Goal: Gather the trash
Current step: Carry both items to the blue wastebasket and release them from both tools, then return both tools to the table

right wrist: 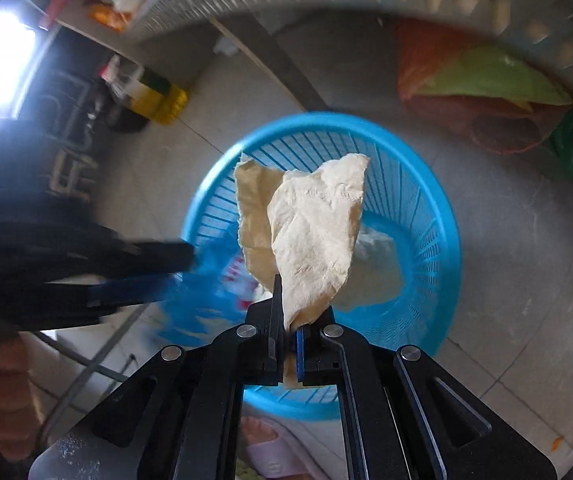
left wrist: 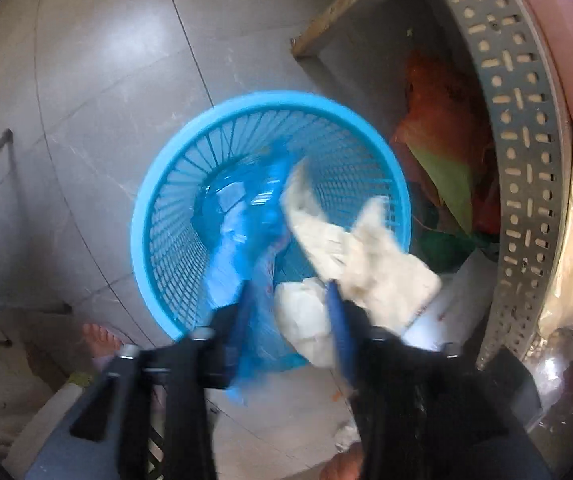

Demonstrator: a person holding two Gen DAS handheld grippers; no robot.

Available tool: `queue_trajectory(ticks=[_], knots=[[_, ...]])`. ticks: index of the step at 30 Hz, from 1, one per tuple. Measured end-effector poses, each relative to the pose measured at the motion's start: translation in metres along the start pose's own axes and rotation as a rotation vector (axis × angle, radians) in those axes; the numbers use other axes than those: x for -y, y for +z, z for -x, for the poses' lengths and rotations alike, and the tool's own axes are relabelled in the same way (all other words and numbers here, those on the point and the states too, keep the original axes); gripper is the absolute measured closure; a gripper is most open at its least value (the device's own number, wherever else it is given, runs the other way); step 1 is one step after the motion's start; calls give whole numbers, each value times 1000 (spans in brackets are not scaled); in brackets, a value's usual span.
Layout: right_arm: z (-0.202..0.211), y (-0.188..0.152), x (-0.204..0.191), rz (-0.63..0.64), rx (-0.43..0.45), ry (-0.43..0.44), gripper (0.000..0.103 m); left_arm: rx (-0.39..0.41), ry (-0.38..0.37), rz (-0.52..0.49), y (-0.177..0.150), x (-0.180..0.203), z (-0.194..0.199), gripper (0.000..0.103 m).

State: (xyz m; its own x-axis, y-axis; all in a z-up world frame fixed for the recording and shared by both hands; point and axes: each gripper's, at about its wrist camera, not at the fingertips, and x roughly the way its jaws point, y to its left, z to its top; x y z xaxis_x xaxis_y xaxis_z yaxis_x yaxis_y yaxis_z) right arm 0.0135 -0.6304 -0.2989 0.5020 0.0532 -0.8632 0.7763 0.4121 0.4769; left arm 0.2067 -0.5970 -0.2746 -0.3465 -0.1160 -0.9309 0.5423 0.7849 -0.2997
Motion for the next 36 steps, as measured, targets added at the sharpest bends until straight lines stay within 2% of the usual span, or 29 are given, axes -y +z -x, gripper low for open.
queue_trajectory(ticks=[2, 5, 7, 9, 14, 18, 24, 28, 30, 32, 34, 36], knots=[[-13, 2, -3, 28, -25, -47, 99, 17, -2, -23, -3, 5, 9, 50], [-22, 4, -6, 55, -53, -79, 91, 52, -37, -41, -11, 8, 33, 49], [-25, 5, -10, 92, -52, -117, 54, 77, -68, -65, -18, 10, 54, 49], [-17, 4, -12, 122, -24, -136, 45, 111, -98, -86, -28, 11, 78, 47], [10, -4, -9, 99, 44, -100, 43, 221, -154, -136, -62, 0, 152, 41], [35, -14, -16, 97, 111, -75, 43, 309, -166, -143, -91, -21, 200, 36], [88, -47, -49, 177, 201, -53, 42, 414, -189, -177, -159, -59, 258, 33], [138, -73, -75, 263, 281, -66, 36, 452, -202, -212, -206, -83, 285, 31], [162, -87, -87, 300, 320, -85, 31, 515, -163, -221, -233, -96, 300, 28], [187, -98, -98, 329, 357, -109, 28, 616, -79, -213, -262, -109, 312, 26], [209, -108, -110, 360, 387, -129, 21, 726, 4, -207, -290, -118, 319, 22], [225, -116, -120, 389, 415, -142, 18, 784, 52, -200, -314, -128, 320, 17]])
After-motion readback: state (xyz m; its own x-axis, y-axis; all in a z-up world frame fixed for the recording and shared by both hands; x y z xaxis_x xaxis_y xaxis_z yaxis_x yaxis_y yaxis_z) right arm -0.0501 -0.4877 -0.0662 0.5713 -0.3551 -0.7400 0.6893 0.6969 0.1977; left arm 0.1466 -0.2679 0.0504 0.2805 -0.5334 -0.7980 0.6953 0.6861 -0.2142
